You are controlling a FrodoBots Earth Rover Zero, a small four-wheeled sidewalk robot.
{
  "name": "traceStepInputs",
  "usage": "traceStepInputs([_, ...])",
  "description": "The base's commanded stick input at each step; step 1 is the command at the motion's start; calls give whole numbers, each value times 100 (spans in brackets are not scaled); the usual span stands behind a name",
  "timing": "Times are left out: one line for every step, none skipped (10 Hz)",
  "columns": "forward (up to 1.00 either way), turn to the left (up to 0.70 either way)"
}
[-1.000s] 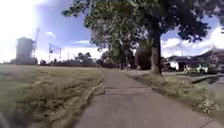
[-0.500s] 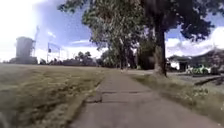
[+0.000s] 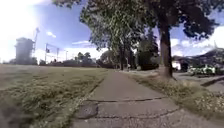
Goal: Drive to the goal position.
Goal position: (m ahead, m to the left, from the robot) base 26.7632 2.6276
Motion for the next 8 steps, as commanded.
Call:
traceStepInputs([100,0])
traceStepInputs([100,0])
traceStepInputs([100,0])
traceStepInputs([100,0])
traceStepInputs([100,0])
traceStepInputs([100,0])
traceStepInputs([100,0])
traceStepInputs([100,0])
